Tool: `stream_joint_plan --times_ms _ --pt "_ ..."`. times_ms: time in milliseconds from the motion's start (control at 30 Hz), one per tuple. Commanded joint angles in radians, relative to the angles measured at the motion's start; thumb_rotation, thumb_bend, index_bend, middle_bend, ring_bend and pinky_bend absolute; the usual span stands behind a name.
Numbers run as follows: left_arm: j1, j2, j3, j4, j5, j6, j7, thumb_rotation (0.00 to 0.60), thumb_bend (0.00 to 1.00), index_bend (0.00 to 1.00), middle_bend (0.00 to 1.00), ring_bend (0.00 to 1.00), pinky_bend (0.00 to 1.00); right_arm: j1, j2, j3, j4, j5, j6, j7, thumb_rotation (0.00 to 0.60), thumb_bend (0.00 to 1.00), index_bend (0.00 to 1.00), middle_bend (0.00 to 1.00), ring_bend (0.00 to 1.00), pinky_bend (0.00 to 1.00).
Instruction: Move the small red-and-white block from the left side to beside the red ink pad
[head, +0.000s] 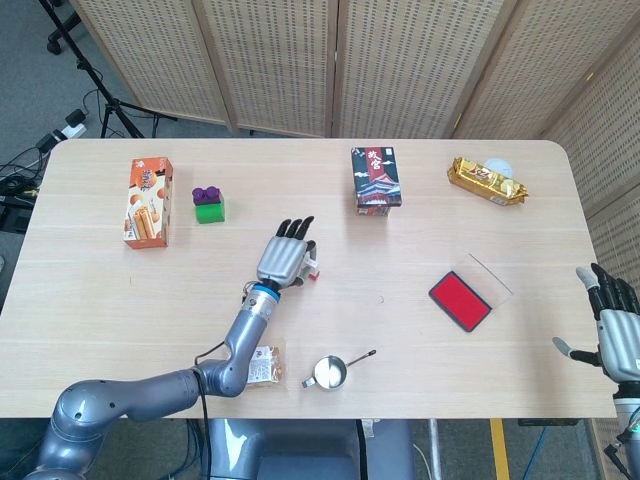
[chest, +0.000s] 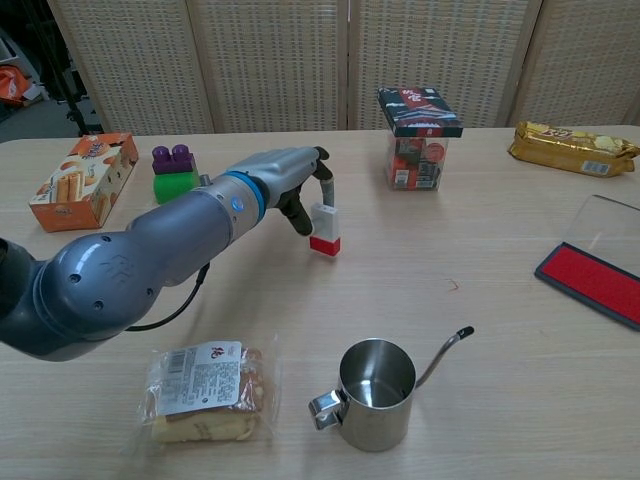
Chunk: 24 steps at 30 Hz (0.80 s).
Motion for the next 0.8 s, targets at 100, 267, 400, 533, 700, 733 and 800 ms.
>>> stream_joint_plan --times_ms 100,267,400,533,700,733,800 --pt "0.001 -0.009 0.003 0.027 0.020 -0.002 -0.028 0.600 0.43 0.57 0.00 0.00 0.00 0.002 0.003 0.002 0.006 0.006 -0.008 0.013 0.600 0.00 0.00 0.00 0.00 0.00" --pt "0.002 -0.010 0.011 0.032 0.013 -0.008 -0.008 0.600 0.40 0.57 0.00 0.00 0.00 0.005 0.003 0.003 0.009 0.009 -0.015 0.021 0.600 0.00 0.00 0.00 0.00 0.00" --pt "0.002 -0.018 0.015 0.042 0.008 -0.010 0.001 0.600 0.40 0.56 0.00 0.00 0.00 0.006 0.004 0.003 0.009 0.009 -0.017 0.023 0.600 0.00 0.00 0.00 0.00 0.00" --pt "0.003 -0.017 0.016 0.039 0.011 -0.011 0.003 0.600 0.37 0.42 0.00 0.00 0.00 0.005 0.005 0.005 0.009 0.010 -0.014 0.026 0.600 0.00 0.00 0.00 0.00 0.00" --pt "0.011 -0.001 0.020 0.014 0.008 -0.009 0.015 0.600 0.35 0.26 0.00 0.00 0.00 0.004 0.005 0.006 0.010 0.013 -0.013 0.027 0.600 0.00 0.00 0.00 0.00 0.00" --pt "0.013 0.004 0.022 0.007 0.007 -0.008 0.018 0.600 0.34 0.23 0.00 0.00 0.00 0.004 0.005 0.006 0.010 0.013 -0.013 0.027 0.600 0.00 0.00 0.00 0.00 0.00" --pt "0.016 0.013 0.024 -0.005 0.009 -0.004 0.023 0.600 0.33 0.21 0.00 0.00 0.00 0.004 0.005 0.006 0.009 0.013 -0.012 0.027 0.600 0.00 0.00 0.00 0.00 0.00"
